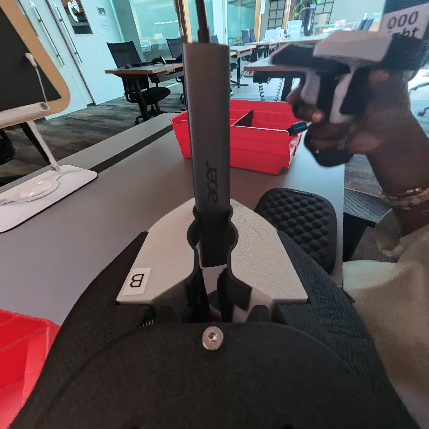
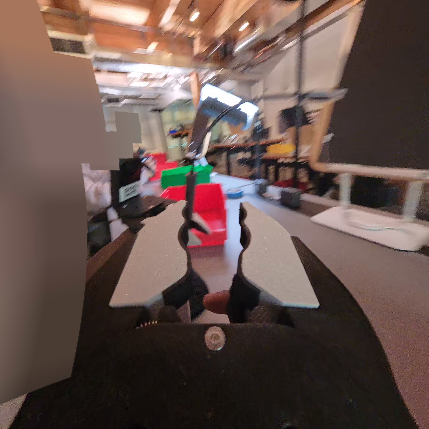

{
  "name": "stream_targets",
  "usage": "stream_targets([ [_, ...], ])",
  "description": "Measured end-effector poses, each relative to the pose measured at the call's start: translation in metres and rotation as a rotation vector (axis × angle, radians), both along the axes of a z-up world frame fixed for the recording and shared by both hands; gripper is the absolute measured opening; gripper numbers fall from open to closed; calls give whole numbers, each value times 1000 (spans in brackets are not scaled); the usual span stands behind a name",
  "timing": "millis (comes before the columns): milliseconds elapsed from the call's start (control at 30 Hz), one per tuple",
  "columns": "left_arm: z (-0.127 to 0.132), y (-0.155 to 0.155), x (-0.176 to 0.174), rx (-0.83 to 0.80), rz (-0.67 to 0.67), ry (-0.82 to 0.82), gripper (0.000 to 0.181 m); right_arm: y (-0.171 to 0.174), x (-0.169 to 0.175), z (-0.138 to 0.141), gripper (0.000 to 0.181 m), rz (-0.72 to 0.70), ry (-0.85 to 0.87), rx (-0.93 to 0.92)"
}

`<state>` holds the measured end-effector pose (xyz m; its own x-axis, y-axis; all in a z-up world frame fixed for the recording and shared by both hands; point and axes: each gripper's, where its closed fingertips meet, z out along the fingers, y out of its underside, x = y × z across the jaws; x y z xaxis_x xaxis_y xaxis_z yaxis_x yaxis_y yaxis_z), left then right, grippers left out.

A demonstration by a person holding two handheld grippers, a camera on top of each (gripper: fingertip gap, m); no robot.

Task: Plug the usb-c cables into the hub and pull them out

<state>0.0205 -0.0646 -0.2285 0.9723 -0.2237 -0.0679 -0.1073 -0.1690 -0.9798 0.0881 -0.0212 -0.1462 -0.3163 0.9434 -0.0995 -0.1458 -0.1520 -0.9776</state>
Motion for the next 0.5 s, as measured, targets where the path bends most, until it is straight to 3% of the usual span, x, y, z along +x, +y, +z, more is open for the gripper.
stream_targets([
  [33,-2,2,4,-6,-6,13,17,-21,-16,-12,48,59,-45,29],
  [133,-5,7,14,-22,-22,62,17,-51,-54,-49,57,58,-148,110],
  [167,-7,8,17,-27,-33,79,17,-58,-60,-53,52,59,-132,107],
  [233,-12,9,26,-51,-75,110,17,-61,-62,-46,16,25,-32,90],
  [267,-11,10,29,-38,-88,121,19,-60,-61,-43,15,12,1,107],
  [300,-6,10,31,-2,-92,121,31,-57,-59,-42,13,-5,3,137],
  [400,25,9,19,190,-27,72,105,-17,-46,-28,10,-175,28,267],
  [433,35,6,14,252,-5,52,122,3,-39,-19,9,-240,42,316],
  [500,52,-5,-2,344,54,16,132,50,-22,-2,9,-385,25,420],
])
